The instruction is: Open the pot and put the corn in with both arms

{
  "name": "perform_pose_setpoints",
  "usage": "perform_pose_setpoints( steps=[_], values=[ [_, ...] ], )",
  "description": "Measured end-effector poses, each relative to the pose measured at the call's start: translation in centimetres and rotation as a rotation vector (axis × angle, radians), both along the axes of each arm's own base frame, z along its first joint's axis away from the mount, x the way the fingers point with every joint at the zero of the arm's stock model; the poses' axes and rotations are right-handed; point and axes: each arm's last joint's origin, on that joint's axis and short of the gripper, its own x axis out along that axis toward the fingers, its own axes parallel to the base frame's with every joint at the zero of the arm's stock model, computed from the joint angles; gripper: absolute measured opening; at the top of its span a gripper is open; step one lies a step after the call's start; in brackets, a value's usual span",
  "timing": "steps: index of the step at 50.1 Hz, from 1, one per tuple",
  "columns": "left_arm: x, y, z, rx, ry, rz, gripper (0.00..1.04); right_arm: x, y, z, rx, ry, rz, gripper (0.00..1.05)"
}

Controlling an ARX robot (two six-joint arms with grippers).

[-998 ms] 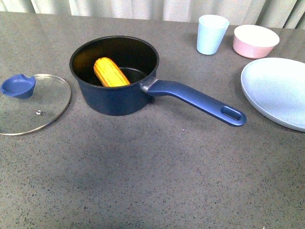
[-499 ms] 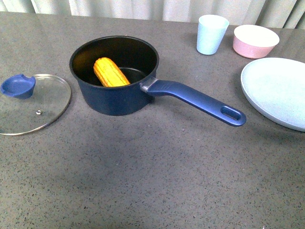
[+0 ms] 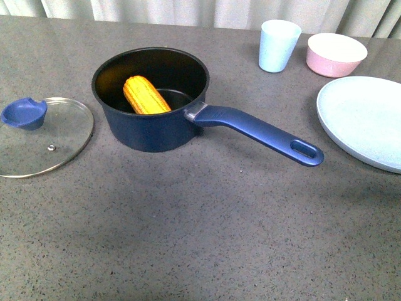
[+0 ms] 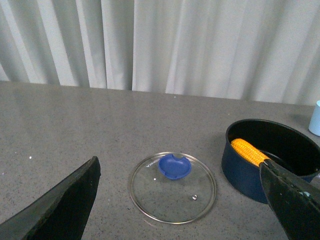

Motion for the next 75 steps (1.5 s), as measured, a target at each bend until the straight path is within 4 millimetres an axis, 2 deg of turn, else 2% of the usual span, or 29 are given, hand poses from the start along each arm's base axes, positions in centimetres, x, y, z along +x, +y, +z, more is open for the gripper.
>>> perform_pose_setpoints(
  steps=[44,50,64,75],
  values=[
    [0.0,0.0,0.0,0.0,0.0,0.0,0.96,-1.9,0.0,0.1,0.0,-0.008,0.0,0.02],
    [0.0,0.0,0.0,0.0,0.0,0.0,0.96,-3.0,0.0,-0.2,0.0,-0.001,0.0,0.02],
    [0.0,0.0,0.0,0.0,0.0,0.0,0.96,-3.0,0.0,-0.2,0.0,-0.003,0.0,0.02],
    [0.0,0.0,0.0,0.0,0.0,0.0,0.96,-3.0,0.0,-0.2,0.0,-0.003,0.0,0.44]
  ],
)
